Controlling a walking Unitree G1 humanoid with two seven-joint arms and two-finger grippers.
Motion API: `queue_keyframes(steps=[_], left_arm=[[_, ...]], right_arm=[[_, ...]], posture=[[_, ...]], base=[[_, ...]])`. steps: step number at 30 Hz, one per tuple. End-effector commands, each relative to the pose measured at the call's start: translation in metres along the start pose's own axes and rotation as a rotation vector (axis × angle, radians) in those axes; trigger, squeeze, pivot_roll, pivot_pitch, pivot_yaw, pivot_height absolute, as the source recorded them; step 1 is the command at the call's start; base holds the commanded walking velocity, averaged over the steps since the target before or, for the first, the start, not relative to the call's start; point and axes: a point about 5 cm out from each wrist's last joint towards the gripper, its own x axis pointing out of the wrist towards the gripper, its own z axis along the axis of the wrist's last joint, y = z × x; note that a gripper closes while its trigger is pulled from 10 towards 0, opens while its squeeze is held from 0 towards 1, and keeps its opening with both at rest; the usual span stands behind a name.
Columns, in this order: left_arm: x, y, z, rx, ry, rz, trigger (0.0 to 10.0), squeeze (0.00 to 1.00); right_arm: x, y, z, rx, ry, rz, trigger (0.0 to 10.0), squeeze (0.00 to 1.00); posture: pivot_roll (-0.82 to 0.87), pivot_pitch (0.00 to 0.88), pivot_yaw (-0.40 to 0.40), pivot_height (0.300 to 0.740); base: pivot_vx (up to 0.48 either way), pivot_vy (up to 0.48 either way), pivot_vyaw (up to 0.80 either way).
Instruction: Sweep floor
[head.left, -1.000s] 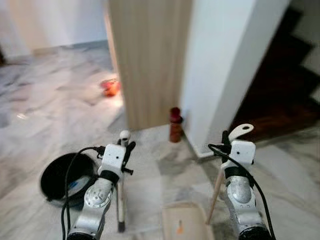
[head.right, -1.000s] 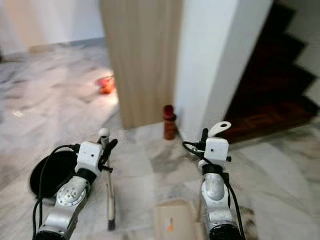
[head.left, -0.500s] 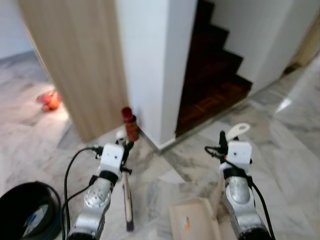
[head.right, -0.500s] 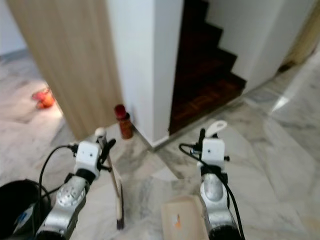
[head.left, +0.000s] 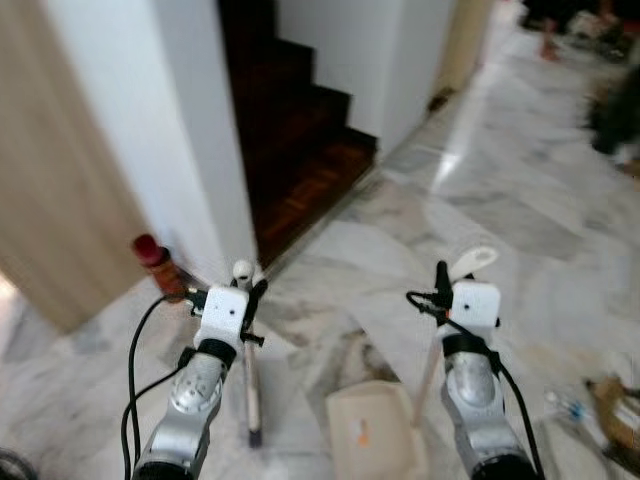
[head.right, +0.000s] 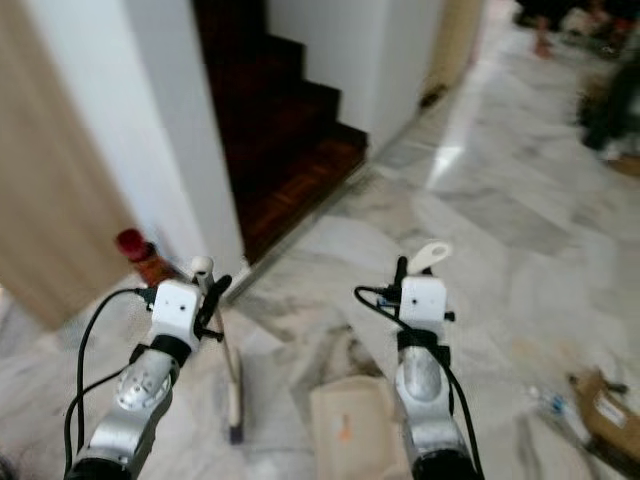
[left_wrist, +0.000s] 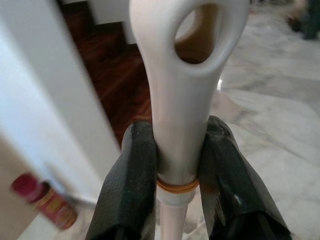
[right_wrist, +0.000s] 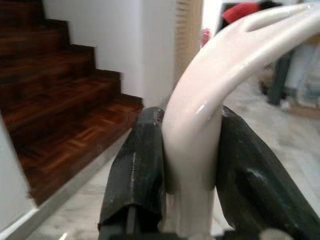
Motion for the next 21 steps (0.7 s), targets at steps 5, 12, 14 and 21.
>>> queue_keyframes(steps=[5,12,14,21], left_arm=[[0.0025,-0.0026,0.0088,-0.003,-0.048,-0.002,10.0,0.00],[0.0019,-0.0027,0.0089,-0.007,-0.048,0.001,10.0,0.00],[0.0018,-0.0028,0.0089,-0.008,-0.049,0.001,10.0,0.00],[0.0020,-0.0030,0.0093,-0.009,-0.049,0.001,10.0,0.00]], right_arm=[[0.0029,-0.0077,0.0063,-0.011,-0.031,-0.017,10.0,0.00],[0.0025,-0.0074,0.0064,-0.012,-0.031,-0.015,10.0,0.00],[0.0025,-0.0074,0.0065,-0.012,-0.031,-0.015,10.0,0.00],[0.0028,-0.0076,0.0068,-0.013,-0.031,-0.016,10.0,0.00]], posture=[[0.07,0.031,0.050,0.740],[0.07,0.033,0.047,0.740],[0.07,0.034,0.046,0.740],[0.07,0.033,0.046,0.740]], base=[[0.000,0.000,-0.80],[0.000,0.000,-0.80],[0.000,0.000,-0.80],[0.000,0.000,-0.80]])
